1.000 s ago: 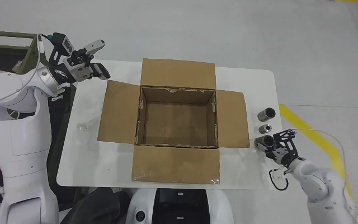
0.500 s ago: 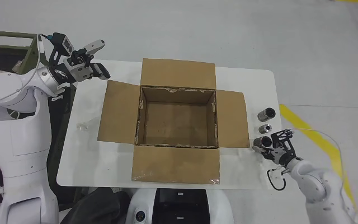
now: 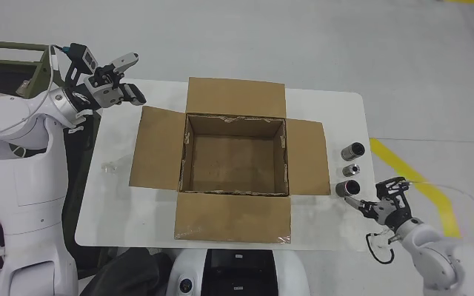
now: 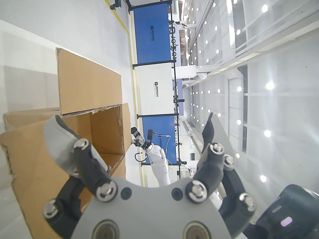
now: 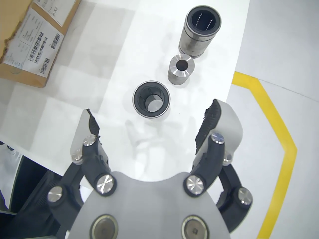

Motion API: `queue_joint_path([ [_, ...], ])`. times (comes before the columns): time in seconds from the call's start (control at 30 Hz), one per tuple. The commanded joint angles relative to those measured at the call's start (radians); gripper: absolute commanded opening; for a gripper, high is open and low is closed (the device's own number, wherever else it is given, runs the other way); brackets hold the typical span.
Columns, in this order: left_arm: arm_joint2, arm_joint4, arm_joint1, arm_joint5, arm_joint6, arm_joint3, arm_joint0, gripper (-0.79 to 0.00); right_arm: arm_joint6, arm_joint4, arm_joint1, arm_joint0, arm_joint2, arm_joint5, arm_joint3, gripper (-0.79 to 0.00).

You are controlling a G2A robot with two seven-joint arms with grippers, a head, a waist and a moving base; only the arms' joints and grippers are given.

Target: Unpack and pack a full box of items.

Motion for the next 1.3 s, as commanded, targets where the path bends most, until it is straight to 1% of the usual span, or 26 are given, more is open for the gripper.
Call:
queue_joint_path([
  [0.0,0.0,0.0,0.0,0.0,0.0,0.0,0.0,0.0,0.014,-0.01,0.001,0.008,-0.009,0.009,0.005,-0.009],
  [0.3,0.0,0.0,0.0,0.0,0.0,0.0,0.0,0.0,0.059,-0.036,0.003,0.119,-0.091,0.023,0.108,-0.022],
  [0.53,0.0,0.0,0.0,0.0,0.0,0.0,0.0,0.0,0.077,-0.053,0.004,0.174,-0.129,0.025,0.151,-0.031],
  [0.6,0.0,0.0,0.0,0.0,0.0,0.0,0.0,0.0,0.081,-0.056,0.005,0.186,-0.137,0.028,0.161,-0.043],
  [0.63,0.0,0.0,0.0,0.0,0.0,0.0,0.0,0.0,0.083,-0.057,0.005,0.192,-0.141,0.028,0.166,-0.071],
  [0.67,0.0,0.0,0.0,0.0,0.0,0.0,0.0,0.0,0.084,-0.058,0.006,0.196,-0.144,0.029,0.17,-0.08],
  [0.73,0.0,0.0,0.0,0.0,0.0,0.0,0.0,0.0,0.088,-0.057,0.006,0.203,-0.15,0.028,0.176,-0.225],
  [0.77,0.0,0.0,0.0,0.0,0.0,0.0,0.0,0.0,0.09,-0.057,0.007,0.204,-0.151,0.027,0.179,-0.32],
  [0.8,0.0,0.0,0.0,0.0,0.0,0.0,0.0,0.0,0.092,-0.056,0.007,0.205,-0.153,0.027,0.181,-0.366],
  [0.83,0.0,0.0,0.0,0.0,0.0,0.0,0.0,0.0,0.096,-0.055,0.007,0.206,-0.155,0.027,0.183,-0.391],
  [0.97,0.0,0.0,0.0,0.0,0.0,0.0,0.0,0.0,0.101,-0.052,0.008,0.211,-0.162,0.029,0.19,-0.413],
  [1.0,0.0,0.0,0.0,0.0,0.0,0.0,0.0,0.0,0.101,-0.052,0.009,0.212,-0.163,0.029,0.191,-0.431],
  [1.03,0.0,0.0,0.0,0.0,0.0,0.0,0.0,0.0,0.101,-0.05,0.009,0.212,-0.164,0.029,0.19,-0.468],
  [1.07,0.0,0.0,0.0,0.0,0.0,0.0,0.0,0.0,0.102,-0.048,0.01,0.212,-0.164,0.029,0.189,-0.536],
  [1.13,0.0,0.0,0.0,0.0,0.0,0.0,0.0,0.0,0.103,-0.047,0.011,0.209,-0.162,0.03,0.182,-0.76],
  [1.17,0.0,0.0,0.0,0.0,0.0,0.0,0.0,0.0,0.103,-0.046,0.011,0.207,-0.161,0.03,0.177,-0.785],
  [1.27,0.0,0.0,0.0,0.0,0.0,0.0,0.0,0.0,0.103,-0.042,0.013,0.197,-0.153,0.03,0.162,-0.785],
])
